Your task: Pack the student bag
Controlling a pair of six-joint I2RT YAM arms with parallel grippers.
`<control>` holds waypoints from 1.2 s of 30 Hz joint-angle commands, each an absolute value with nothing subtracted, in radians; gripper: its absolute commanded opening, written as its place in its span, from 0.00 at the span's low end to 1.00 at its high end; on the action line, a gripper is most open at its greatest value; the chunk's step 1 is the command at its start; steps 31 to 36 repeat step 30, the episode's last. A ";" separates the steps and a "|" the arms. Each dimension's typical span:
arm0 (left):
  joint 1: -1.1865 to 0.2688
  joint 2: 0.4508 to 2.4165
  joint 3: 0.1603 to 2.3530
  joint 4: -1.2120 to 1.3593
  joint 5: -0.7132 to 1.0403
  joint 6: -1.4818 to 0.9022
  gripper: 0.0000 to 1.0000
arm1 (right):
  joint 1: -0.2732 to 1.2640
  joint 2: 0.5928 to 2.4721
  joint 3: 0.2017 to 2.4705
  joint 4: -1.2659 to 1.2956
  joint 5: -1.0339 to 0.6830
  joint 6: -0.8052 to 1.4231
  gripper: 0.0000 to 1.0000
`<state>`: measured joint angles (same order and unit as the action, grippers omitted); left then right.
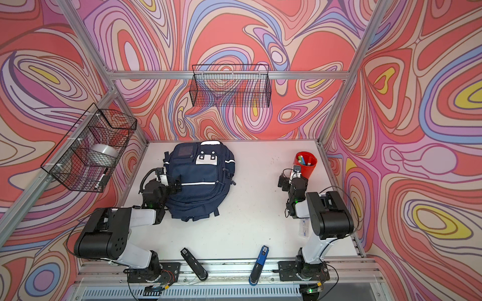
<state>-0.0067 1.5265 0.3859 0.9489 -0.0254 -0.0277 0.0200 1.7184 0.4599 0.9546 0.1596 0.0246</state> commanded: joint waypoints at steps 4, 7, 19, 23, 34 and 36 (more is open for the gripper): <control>-0.004 1.539 0.381 0.874 -0.014 -0.014 1.00 | 0.018 1.552 0.445 0.865 0.037 -0.016 0.98; -0.004 1.541 0.382 0.874 -0.014 -0.015 1.00 | 0.018 1.525 0.384 0.948 0.033 -0.015 0.98; -0.005 1.538 0.379 0.876 -0.014 -0.014 1.00 | 0.003 1.718 0.480 0.941 0.049 0.017 0.98; -0.005 1.537 0.380 0.877 -0.013 -0.014 1.00 | 0.002 1.719 0.481 0.938 0.049 0.020 0.98; -0.005 1.540 0.386 0.866 -0.013 -0.014 1.00 | 0.002 1.715 0.476 0.945 0.050 0.017 0.98; -0.005 1.540 0.386 0.866 -0.013 -0.014 1.00 | 0.002 1.715 0.476 0.945 0.050 0.017 0.98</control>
